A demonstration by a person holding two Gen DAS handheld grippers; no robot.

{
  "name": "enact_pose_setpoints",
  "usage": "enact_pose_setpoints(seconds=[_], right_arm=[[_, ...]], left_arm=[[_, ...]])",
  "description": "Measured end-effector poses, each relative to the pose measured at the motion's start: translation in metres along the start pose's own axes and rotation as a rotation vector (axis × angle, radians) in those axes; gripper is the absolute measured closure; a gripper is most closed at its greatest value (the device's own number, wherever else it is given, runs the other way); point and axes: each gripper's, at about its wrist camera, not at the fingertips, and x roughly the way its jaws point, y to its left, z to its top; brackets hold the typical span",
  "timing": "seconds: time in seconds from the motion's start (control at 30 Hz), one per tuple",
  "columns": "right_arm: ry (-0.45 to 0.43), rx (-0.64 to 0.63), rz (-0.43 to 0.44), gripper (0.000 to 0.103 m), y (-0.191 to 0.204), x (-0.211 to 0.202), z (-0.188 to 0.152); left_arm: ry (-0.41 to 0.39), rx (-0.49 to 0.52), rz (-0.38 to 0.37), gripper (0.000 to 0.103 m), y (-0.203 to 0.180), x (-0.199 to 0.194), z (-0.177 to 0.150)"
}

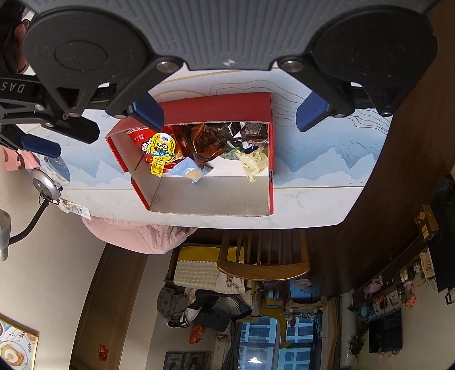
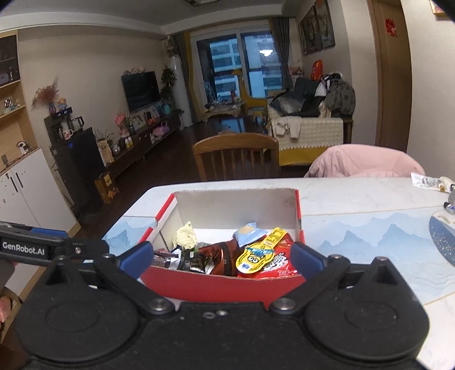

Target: Organize snacks

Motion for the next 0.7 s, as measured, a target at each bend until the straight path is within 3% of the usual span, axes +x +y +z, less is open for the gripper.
enact_pose_setpoints(seconds=[0.7], right_arm=[[-0.074,-0.022,-0.055,0.0,0.022,-0.017,-0.017]], left_arm=[[-0.013,-0.05,0.01,0.003,0.005,-0.017,-0.012]])
